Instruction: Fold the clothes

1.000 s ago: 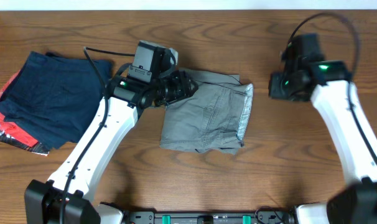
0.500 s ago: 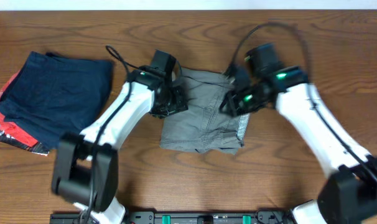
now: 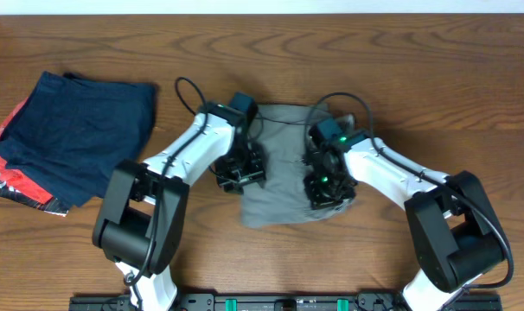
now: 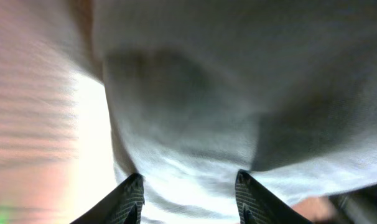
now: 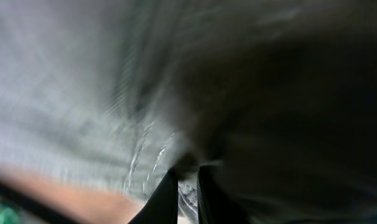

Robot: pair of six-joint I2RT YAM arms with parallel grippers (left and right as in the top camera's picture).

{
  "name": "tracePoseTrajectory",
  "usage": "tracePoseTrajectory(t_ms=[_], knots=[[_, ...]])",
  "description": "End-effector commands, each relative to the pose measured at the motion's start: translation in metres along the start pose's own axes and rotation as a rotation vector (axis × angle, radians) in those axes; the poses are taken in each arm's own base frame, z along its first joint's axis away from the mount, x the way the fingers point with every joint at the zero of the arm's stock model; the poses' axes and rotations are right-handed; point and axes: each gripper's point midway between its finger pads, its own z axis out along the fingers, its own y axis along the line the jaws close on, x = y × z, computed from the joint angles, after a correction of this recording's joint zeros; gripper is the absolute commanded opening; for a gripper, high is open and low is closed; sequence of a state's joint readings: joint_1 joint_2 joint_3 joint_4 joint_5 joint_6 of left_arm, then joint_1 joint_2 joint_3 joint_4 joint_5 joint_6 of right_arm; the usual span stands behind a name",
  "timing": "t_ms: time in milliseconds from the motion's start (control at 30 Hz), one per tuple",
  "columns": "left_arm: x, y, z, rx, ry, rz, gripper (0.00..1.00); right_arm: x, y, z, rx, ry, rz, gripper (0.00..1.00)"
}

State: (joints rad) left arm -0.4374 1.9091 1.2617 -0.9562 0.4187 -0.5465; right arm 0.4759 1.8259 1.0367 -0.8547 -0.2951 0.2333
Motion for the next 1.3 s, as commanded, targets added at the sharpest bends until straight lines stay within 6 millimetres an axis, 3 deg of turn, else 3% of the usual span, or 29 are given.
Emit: tracePoseTrajectory(t_ms=[0, 100, 167, 233, 300, 400, 500, 600, 700, 867, 1100, 1167, 1233, 1267], knots=[[0.022, -0.01, 0.005, 0.013, 0.064, 0.018, 0.49, -0.022, -0.094, -0.019, 0.42, -0.149, 0.214, 0.13], [0.03, -0.015, 0.001, 0.012, 0.059, 0.046, 0.49, -0.051, -0.139, -0.046, 0.586, -0.32, 0.302, 0.24], [0.03, -0.019, -0.007, 0.029, 0.029, 0.062, 0.49, -0.073, -0.15, -0.061, 0.6, -0.42, 0.33, 0.28], [0.02, -0.02, -0.017, 0.032, -0.042, 0.076, 0.49, -0.093, -0.148, -0.075, 0.568, -0.477, 0.309, 0.3], [0.001, -0.02, -0.031, 0.036, -0.153, 0.091, 0.52, -0.109, -0.138, -0.092, 0.524, -0.518, 0.283, 0.35], [-0.035, -0.026, -0.054, 0.05, -0.345, 0.174, 0.77, -0.122, -0.113, -0.121, 0.444, -0.56, 0.247, 0.4], [-0.072, -0.031, -0.076, 0.057, -0.516, 0.224, 0.92, -0.122, -0.087, -0.141, 0.347, -0.571, 0.213, 0.42], [-0.103, -0.041, -0.093, 0.106, -0.641, 0.27, 0.93, -0.114, -0.059, -0.145, 0.233, -0.552, 0.169, 0.43], [-0.125, -0.047, -0.1, 0.144, -0.712, 0.271, 0.93, -0.102, -0.043, -0.139, 0.193, -0.5, 0.141, 0.43], [-0.144, -0.051, -0.085, 0.153, -0.727, 0.272, 0.89, -0.078, -0.037, -0.126, 0.212, -0.399, 0.128, 0.43], [-0.146, -0.038, -0.031, 0.108, -0.592, 0.253, 0.86, -0.057, -0.04, -0.119, 0.228, -0.315, 0.173, 0.44], [-0.139, -0.038, -0.016, 0.124, -0.527, 0.255, 0.77, -0.055, -0.041, -0.119, 0.231, -0.305, 0.176, 0.44], [-0.127, -0.04, -0.004, 0.158, -0.449, 0.258, 0.59, -0.053, -0.044, -0.119, 0.239, -0.3, 0.182, 0.44], [-0.12, -0.041, 0.0, 0.174, -0.407, 0.257, 0.54, -0.053, -0.046, -0.12, 0.246, -0.299, 0.186, 0.44]])
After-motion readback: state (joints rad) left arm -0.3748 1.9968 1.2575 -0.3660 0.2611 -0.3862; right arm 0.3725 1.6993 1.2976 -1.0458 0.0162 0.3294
